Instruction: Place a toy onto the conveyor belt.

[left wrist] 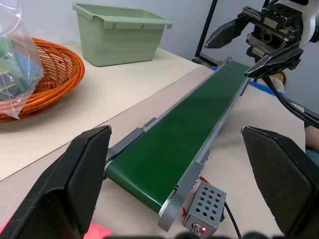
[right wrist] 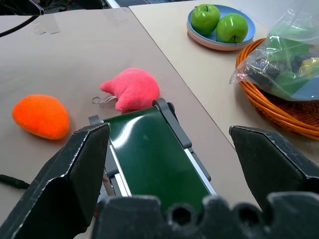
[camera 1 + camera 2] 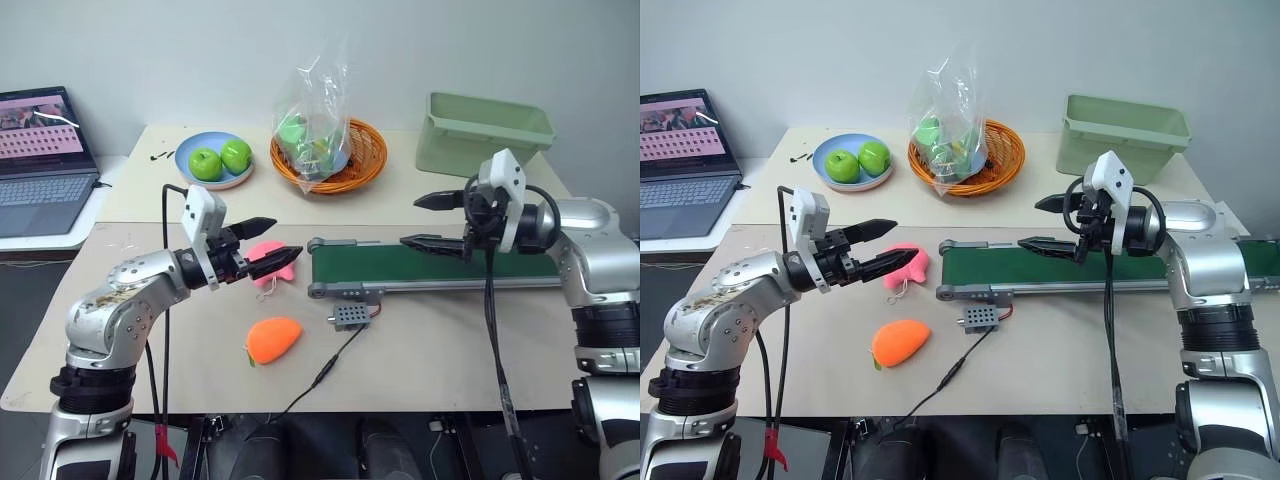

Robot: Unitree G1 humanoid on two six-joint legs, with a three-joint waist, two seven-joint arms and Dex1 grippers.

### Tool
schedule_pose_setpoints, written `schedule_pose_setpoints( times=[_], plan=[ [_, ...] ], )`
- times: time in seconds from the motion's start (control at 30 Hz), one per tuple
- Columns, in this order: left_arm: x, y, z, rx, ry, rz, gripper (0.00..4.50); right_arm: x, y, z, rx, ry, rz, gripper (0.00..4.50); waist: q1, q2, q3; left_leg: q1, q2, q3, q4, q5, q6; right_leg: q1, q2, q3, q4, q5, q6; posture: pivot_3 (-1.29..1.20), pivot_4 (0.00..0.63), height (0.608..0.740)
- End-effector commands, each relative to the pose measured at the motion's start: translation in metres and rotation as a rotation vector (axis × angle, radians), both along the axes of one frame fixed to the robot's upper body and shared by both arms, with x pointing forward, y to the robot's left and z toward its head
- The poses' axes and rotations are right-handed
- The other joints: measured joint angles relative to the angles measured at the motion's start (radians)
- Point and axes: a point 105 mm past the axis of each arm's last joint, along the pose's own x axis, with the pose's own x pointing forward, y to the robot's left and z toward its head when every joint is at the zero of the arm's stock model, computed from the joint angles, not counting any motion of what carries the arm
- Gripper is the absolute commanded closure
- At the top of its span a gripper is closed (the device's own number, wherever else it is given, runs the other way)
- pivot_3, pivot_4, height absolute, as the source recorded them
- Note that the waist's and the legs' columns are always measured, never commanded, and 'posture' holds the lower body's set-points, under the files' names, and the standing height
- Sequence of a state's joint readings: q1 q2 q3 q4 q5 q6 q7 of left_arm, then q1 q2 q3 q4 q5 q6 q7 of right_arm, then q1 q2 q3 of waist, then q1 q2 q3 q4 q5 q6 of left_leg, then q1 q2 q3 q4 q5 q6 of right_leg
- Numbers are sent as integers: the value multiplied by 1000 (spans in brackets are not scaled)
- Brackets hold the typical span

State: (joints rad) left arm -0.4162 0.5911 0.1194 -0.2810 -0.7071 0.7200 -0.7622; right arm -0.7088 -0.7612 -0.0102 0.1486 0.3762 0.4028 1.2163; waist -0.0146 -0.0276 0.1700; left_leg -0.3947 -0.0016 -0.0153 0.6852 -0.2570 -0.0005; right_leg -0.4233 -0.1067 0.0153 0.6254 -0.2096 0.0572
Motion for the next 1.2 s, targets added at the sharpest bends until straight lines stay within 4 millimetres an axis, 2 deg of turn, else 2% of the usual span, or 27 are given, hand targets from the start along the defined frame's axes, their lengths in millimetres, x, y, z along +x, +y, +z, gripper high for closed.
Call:
schedule_pose_setpoints(
  times=[0.03,0.17,0.3,0.4,0.5,0.57,0.6,0.67,0.8,0.9,0.97,1.03,1.1,1.2],
  plan=[
    [-3,6,8,-5,-39,21,25,0,1,16,2,-70,10,0,0,0,0,0,0,0,0,0,0,0,0,0,0,0,0,0,150,740],
    [7,24,-1,-18,2,126,25,2,2,16,-3,-69,10,0,-3,0,0,0,0,0,0,0,0,0,0,0,0,0,0,0,150,740],
    [8,39,-6,-139,126,189,25,3,2,15,-6,-66,9,0,0,0,0,0,0,0,0,0,0,0,0,0,0,0,0,0,150,740],
    [-9,57,-24,-276,348,180,25,3,2,13,-9,-62,6,0,-7,0,0,0,0,-1,0,0,0,0,0,0,1,0,0,0,150,740],
    [-20,66,-35,-383,515,171,25,3,1,12,-9,-59,4,0,-8,0,0,0,0,-6,0,0,0,-1,0,1,1,0,0,0,150,740],
    [-26,68,-50,-358,605,193,25,3,1,10,-9,-57,3,0,-5,0,0,0,0,-7,0,0,0,-1,0,1,1,0,0,0,150,740],
    [-34,66,-65,-280,649,209,25,3,2,9,-10,-54,2,0,-3,0,0,1,0,-7,0,0,0,0,0,1,1,0,0,0,150,740],
    [-47,64,-81,-235,721,201,25,4,2,7,-14,-51,0,0,-3,0,0,3,0,-7,-1,0,0,2,0,1,1,0,0,0,150,740],
    [-54,67,-89,-166,716,221,25,4,1,7,-15,-52,-4,0,1,0,0,4,0,-6,-2,0,0,1,0,2,1,0,-1,0,150,740],
    [-65,47,-83,-26,507,120,25,5,0,6,-17,-53,-10,0,1,0,0,4,0,-3,-3,0,-1,1,0,1,1,-1,-2,0,150,740],
    [-75,37,-87,35,459,54,25,5,0,5,-17,-53,-13,0,2,0,0,5,0,1,-4,0,-1,2,-1,2,0,-1,-3,0,150,740],
    [-75,36,-92,42,456,65,25,5,0,5,-17,-54,-14,0,2,0,0,5,0,2,-5,0,-1,1,-1,2,0,-2,-4,0,150,740],
    [-70,43,-97,-19,533,121,25,5,-1,5,-18,-56,-15,0,1,0,0,5,0,2,-5,0,-1,1,0,1,1,-2,-5,0,150,740],
    [-56,64,-107,-215,710,259,25,6,-2,4,-26,-58,-22,0,1,1,0,6,0,1,-5,0,-1,2,0,1,2,-2,-5,0,150,740]
  ],
)
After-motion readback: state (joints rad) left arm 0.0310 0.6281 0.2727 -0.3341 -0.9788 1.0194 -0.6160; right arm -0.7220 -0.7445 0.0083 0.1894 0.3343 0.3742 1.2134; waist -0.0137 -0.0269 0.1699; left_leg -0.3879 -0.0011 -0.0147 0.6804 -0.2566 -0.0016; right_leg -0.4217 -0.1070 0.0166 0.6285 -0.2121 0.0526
